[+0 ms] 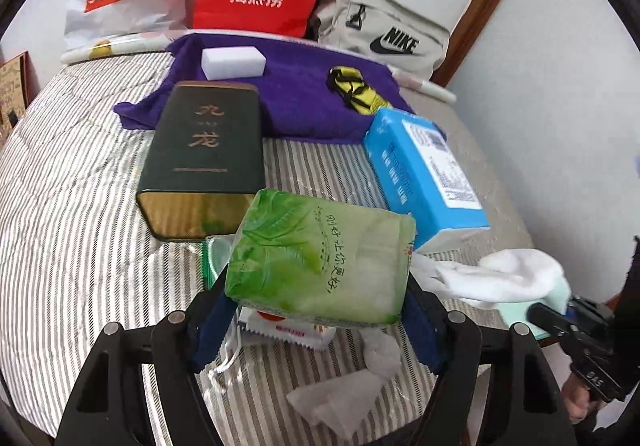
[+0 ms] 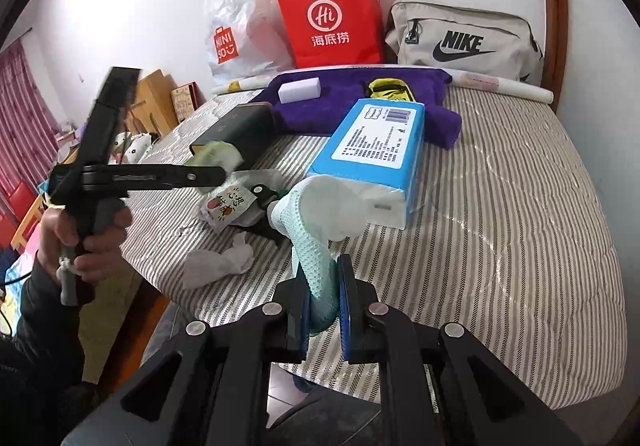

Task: Organize soft objects
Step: 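Carry the mint cloth and green tissue pack over the purple towel with both grippers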

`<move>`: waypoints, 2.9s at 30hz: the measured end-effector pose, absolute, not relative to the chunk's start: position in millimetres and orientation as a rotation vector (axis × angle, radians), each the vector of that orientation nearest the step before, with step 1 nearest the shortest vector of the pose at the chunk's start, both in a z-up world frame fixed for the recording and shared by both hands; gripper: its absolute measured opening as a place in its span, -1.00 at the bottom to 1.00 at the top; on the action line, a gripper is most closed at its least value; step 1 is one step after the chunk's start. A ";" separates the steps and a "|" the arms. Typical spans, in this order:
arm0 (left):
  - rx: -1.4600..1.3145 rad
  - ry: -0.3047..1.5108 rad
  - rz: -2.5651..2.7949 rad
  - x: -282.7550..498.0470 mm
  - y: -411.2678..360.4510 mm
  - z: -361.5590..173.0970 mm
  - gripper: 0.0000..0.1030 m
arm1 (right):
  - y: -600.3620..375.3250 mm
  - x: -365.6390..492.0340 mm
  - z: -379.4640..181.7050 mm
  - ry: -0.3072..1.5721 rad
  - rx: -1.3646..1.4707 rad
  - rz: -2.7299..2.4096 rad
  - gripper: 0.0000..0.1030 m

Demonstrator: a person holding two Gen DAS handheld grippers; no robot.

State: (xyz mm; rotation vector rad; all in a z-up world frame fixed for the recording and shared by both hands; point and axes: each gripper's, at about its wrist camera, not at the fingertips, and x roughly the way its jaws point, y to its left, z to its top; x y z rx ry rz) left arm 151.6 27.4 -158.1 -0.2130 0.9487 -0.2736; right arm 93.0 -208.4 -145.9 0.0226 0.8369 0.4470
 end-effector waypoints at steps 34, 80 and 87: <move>-0.232 0.923 -0.103 166.5 87.8 -109.6 0.43 | -185.1 134.1 -62.7 0.712 0.065 0.449 -0.78; -0.173 1.132 -0.147 403.9 89.8 -161.6 0.43 | -155.5 377.4 -116.3 0.860 0.093 0.304 -0.78; -0.146 1.167 -0.088 410.1 83.0 -172.8 0.43 | -161.5 400.9 -136.5 0.913 0.062 0.348 -0.78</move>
